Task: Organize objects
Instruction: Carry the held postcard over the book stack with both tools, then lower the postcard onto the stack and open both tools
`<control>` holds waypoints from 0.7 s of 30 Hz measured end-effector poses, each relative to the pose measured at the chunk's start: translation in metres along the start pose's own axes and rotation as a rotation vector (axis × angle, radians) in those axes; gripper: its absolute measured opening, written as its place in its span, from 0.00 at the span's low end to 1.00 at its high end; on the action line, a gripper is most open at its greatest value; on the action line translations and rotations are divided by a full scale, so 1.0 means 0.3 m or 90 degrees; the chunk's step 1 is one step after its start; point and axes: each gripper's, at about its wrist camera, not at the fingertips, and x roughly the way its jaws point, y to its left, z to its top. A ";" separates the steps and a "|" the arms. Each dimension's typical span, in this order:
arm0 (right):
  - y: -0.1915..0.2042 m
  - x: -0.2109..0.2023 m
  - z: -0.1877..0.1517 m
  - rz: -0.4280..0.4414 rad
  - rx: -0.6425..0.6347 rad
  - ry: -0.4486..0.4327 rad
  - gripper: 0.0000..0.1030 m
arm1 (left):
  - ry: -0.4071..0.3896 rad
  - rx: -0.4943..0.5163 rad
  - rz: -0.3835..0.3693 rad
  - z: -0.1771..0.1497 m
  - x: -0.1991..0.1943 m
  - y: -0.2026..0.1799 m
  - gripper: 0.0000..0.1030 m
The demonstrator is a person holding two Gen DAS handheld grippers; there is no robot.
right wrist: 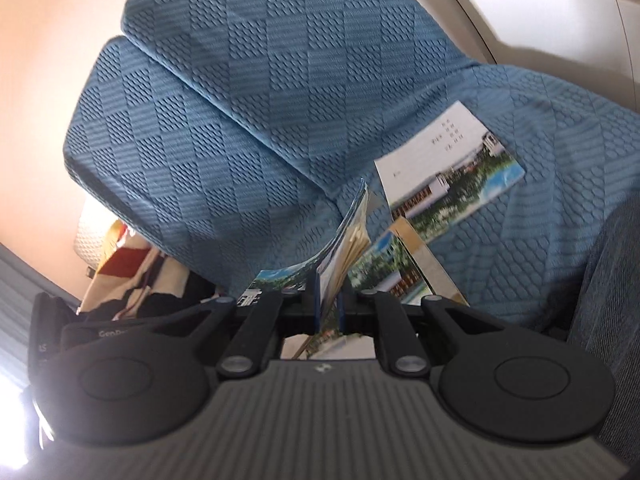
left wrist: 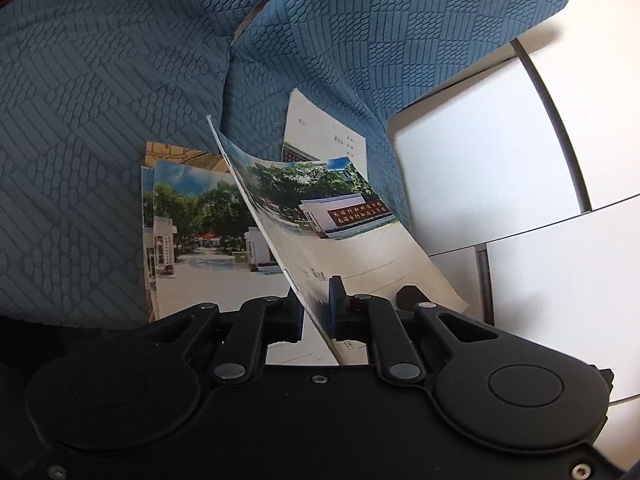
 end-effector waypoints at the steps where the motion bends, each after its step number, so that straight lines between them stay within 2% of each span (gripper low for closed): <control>1: 0.001 0.003 -0.007 0.001 -0.005 0.001 0.10 | 0.002 -0.002 0.004 -0.004 0.004 0.013 0.11; 10: 0.000 0.052 -0.076 -0.018 -0.048 0.041 0.10 | 0.004 -0.019 0.042 -0.019 0.033 0.104 0.12; 21: -0.049 0.091 -0.127 -0.061 -0.035 0.097 0.11 | 0.031 -0.033 0.082 -0.038 0.053 0.149 0.12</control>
